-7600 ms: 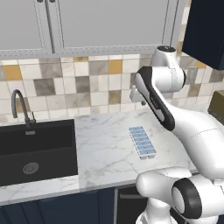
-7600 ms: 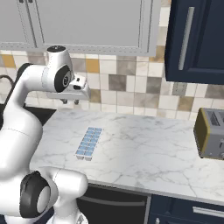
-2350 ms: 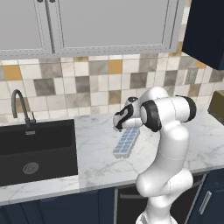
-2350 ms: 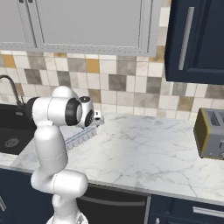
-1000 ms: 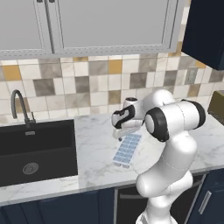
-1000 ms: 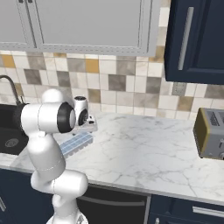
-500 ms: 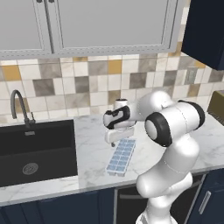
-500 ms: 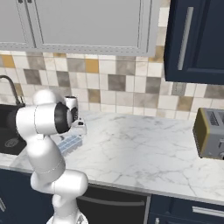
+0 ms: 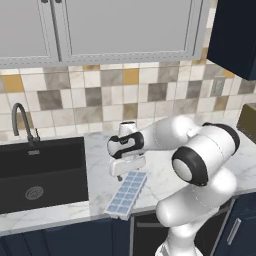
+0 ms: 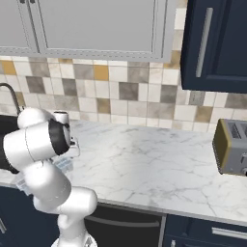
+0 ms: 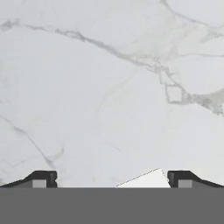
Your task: The ice cube tray has been filled with water. Take the tray and place it in the freezer to make ice. Close the freezer door after placing the tray.
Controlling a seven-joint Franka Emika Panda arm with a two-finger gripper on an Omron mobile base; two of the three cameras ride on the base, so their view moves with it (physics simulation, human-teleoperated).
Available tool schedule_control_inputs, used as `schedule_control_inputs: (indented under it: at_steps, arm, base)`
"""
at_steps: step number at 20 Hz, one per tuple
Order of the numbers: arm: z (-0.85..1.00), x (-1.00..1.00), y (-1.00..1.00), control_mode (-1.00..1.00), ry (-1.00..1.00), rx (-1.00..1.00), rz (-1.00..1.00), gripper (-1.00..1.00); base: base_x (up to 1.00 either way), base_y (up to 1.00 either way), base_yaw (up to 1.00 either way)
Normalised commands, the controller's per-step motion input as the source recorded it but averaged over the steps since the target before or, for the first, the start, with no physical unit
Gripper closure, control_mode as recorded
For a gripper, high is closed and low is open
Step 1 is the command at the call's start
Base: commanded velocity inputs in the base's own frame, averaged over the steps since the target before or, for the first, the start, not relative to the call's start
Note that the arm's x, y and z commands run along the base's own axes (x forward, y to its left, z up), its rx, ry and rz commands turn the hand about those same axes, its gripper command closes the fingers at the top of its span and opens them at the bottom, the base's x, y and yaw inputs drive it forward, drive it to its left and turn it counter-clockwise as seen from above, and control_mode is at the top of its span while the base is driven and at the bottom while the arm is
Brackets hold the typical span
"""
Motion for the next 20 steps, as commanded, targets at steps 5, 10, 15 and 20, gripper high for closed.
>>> schedule_control_inputs:
  at_steps: [5,10,15,20]
  arm:
    - [0.39,-0.04,-0.09,-1.00,0.01,0.00,0.00,-1.00]
    - [0.62,0.40,-0.30,-1.00,0.00,0.00,0.00,-1.00]
    - [0.35,0.05,0.01,-1.00,-0.06,0.00,0.00,-1.00]
    - [0.46,-0.92,0.42,-1.00,-0.21,0.00,0.00,-1.00]
  base:
    - [0.00,0.00,0.00]
    - [0.00,0.00,0.00]
    - [0.00,0.00,0.00]
    - [0.00,0.00,0.00]
